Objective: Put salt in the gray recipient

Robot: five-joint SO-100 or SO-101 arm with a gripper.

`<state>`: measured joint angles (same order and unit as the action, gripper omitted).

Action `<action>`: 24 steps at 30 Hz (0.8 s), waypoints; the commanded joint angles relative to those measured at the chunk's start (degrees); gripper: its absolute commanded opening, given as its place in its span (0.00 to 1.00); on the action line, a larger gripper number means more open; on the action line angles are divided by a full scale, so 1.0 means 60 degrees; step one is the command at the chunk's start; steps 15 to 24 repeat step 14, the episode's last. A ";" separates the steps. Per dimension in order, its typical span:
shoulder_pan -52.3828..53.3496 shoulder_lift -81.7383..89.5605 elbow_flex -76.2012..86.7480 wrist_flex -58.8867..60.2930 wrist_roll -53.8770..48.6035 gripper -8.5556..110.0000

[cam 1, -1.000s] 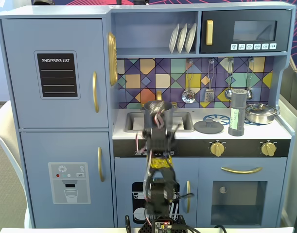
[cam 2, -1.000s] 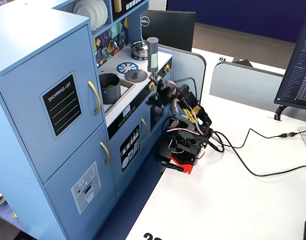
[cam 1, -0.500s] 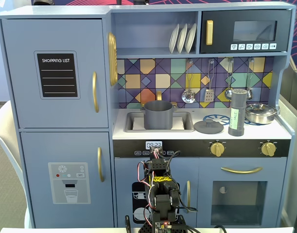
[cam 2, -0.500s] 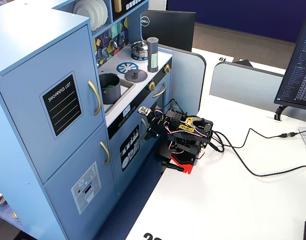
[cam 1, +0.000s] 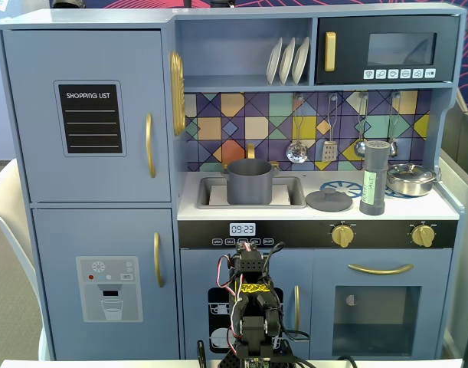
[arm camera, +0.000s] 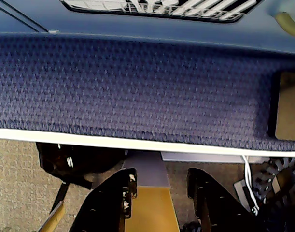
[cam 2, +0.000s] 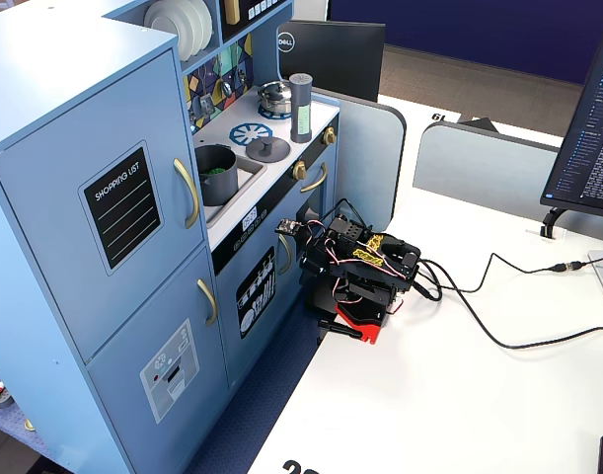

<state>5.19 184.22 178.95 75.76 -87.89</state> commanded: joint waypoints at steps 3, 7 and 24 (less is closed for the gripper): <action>0.0220 0.0044 -0.0059 0.0059 -0.0176 0.13; 0.0278 0.0044 -0.0059 0.0059 -0.0176 0.13; 0.0278 0.0044 -0.0059 0.0059 -0.0161 0.13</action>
